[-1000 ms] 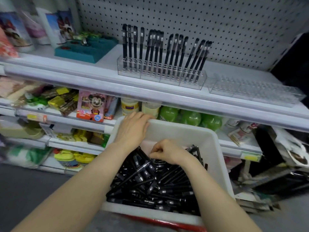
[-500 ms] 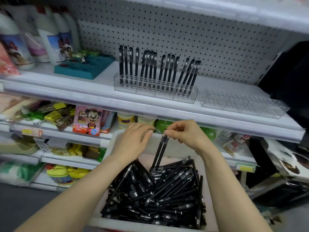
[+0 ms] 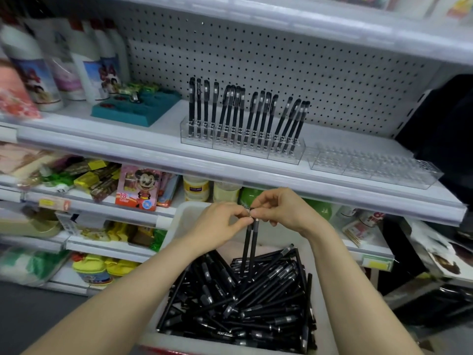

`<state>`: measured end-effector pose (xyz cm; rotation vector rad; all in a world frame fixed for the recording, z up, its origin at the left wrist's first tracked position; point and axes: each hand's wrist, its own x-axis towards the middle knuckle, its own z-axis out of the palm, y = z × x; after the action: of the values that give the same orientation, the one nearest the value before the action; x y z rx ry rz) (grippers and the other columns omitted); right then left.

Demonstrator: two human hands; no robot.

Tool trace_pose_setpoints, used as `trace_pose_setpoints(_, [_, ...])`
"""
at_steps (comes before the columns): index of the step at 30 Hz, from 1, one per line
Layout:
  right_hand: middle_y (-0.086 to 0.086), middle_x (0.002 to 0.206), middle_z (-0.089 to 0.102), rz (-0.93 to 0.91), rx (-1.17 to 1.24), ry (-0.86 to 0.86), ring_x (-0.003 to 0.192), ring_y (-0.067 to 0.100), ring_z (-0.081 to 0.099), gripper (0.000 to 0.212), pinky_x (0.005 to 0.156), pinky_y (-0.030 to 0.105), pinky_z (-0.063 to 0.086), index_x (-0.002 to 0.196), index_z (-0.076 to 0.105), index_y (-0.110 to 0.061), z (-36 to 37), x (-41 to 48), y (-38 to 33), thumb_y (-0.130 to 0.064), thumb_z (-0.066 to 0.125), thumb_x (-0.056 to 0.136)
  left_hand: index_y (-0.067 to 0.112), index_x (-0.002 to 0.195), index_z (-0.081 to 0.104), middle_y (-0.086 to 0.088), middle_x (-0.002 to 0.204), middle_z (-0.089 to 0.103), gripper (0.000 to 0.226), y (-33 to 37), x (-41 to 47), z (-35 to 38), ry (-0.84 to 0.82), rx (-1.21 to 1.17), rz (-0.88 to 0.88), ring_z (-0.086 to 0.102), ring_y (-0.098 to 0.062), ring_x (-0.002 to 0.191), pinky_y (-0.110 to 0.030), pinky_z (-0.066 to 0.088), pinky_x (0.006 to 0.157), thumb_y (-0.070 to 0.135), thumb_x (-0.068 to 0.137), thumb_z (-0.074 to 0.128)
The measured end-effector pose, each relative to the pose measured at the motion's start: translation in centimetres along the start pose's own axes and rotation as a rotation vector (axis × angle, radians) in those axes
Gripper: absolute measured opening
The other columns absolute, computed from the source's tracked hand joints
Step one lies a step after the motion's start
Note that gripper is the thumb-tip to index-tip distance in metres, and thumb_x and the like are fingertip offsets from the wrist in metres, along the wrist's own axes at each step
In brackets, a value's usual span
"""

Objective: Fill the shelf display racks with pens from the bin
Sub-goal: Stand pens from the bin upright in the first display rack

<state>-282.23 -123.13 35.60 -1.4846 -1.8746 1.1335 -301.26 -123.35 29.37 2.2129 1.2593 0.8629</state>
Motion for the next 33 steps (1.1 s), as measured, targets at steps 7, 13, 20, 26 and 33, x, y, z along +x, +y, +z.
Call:
trace_pose_setpoints(7, [0.001, 0.075, 0.069, 0.043, -0.05, -0.062, 0.066, 0.011, 0.056, 0.018, 0.059, 0.025, 0.046, 0.092, 0.074, -0.012, 0.1, -0.1, 0.8, -0.022, 0.08, 0.079, 0.028, 0.09, 0.073, 0.017, 0.087, 0.067, 0.015, -0.5, -0.2, 0.7, -0.017, 0.016, 0.031, 0.059, -0.011, 0.092, -0.032, 0.039, 0.102, 0.04, 0.091, 0.063])
trace_pose_setpoints(13, [0.007, 0.081, 0.066, 0.056, 0.1, -0.039, 0.073, 0.011, 0.061, 0.019, 0.06, 0.019, 0.051, 0.102, 0.068, -0.004, 0.8, -0.4, 1.5, -0.003, 0.073, 0.083, 0.026, 0.091, 0.073, 0.013, 0.093, 0.071, 0.017, -1.0, -0.2, 0.9, 0.009, -0.039, -0.015, 0.061, -0.015, 0.101, -0.028, 0.035, 0.104, 0.037, 0.093, 0.062])
trace_pose_setpoints(20, [0.005, 0.079, 0.066, 0.139, 0.109, -0.024, 0.072, 0.014, 0.061, 0.03, 0.062, 0.026, 0.051, 0.107, 0.061, -0.011, 1.5, -0.4, 1.9, 0.002, 0.071, 0.082, 0.026, 0.111, 0.067, 0.016, 0.098, 0.066, 0.022, -0.4, -0.2, 1.0, 0.068, -0.017, -0.024, 0.056, -0.009, 0.1, -0.029, 0.042, 0.091, 0.035, 0.093, 0.061])
trace_pose_setpoints(26, [0.004, 0.078, 0.065, 0.031, 0.165, 0.2, 0.068, 0.013, 0.062, 0.011, 0.06, 0.026, 0.049, 0.095, 0.065, -0.013, -0.1, -0.2, 0.3, -0.004, 0.067, 0.088, 0.025, 0.112, 0.069, 0.015, 0.103, 0.065, 0.022, 0.6, -0.2, 0.1, 0.094, -0.06, -0.026, 0.055, 0.001, 0.098, -0.022, 0.042, 0.088, 0.034, 0.096, 0.057])
trace_pose_setpoints(33, [0.007, 0.079, 0.067, -0.061, 0.366, 0.3, 0.069, 0.015, 0.063, 0.02, 0.063, 0.024, 0.053, 0.105, 0.064, -0.008, 0.3, 1.3, -1.6, -0.007, 0.071, 0.086, 0.023, 0.079, 0.067, 0.01, 0.078, 0.061, 0.029, -0.2, 0.4, -0.1, 0.084, -0.007, -0.033, 0.055, -0.01, 0.079, -0.037, 0.047, 0.076, 0.044, 0.094, 0.054])
